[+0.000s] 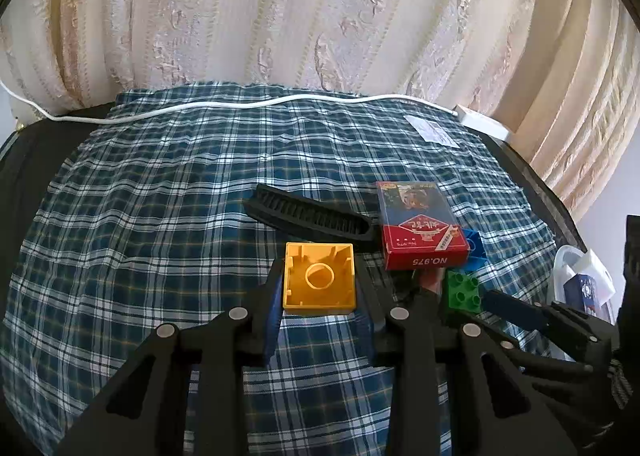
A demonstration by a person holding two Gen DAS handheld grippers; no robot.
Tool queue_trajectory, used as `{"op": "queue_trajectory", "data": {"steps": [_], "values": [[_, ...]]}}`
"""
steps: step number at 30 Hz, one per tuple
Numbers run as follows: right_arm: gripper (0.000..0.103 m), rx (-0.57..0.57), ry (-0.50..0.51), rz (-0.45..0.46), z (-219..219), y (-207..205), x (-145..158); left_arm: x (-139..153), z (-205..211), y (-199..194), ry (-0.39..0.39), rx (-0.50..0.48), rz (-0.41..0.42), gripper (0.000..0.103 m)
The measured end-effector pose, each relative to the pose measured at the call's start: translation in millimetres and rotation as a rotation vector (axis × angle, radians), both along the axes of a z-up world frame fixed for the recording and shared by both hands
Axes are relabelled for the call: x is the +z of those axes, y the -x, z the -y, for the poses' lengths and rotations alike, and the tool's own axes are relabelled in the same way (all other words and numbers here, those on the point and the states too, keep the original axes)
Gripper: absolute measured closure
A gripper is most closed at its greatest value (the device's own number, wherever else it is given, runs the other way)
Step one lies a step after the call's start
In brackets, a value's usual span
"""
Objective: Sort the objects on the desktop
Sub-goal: 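Grasp the yellow Lego brick with the left tool while the right tool grasps the green brick, then carry the yellow and green bricks over the clear bowl with both tools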
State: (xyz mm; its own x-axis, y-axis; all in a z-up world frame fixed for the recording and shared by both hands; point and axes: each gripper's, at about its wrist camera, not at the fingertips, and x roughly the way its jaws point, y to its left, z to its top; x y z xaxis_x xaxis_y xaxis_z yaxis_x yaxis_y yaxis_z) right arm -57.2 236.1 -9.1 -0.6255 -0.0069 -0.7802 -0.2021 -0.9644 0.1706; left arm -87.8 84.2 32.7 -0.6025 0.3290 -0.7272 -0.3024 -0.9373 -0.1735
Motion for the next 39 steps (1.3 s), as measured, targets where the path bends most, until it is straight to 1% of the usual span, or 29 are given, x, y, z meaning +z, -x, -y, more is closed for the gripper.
{"op": "queue_trajectory", "data": {"steps": [7,10,11,12,17,26,39], "values": [[0.051,0.002,-0.012,0.005,5.1,14.1,-5.8,-1.9,0.9,0.5,-0.004,0.008,0.011,0.068],[0.051,0.011,-0.043,0.002,9.1,16.4,-6.7,-3.8,0.1,0.9,-0.001,0.009,0.017,0.068],[0.052,0.011,-0.050,0.002,9.6,16.4,-6.9,-3.9,-0.4,1.0,0.002,0.009,0.017,0.068],[0.060,0.011,-0.063,0.002,10.1,16.4,-7.2,-3.8,-1.1,0.5,0.004,0.008,0.015,0.068],[0.062,0.013,-0.054,-0.003,8.6,13.1,-6.0,-1.4,-1.3,-0.1,-0.002,0.002,0.005,0.068],[0.062,0.002,-0.041,-0.066,11.5,-17.0,14.7,3.8,-4.3,-5.3,-0.014,-0.017,-0.009,0.068],[0.062,-0.028,-0.014,-0.118,11.6,-68.5,34.7,4.5,-23.6,-18.2,-0.004,-0.094,-0.021,0.068]]}}
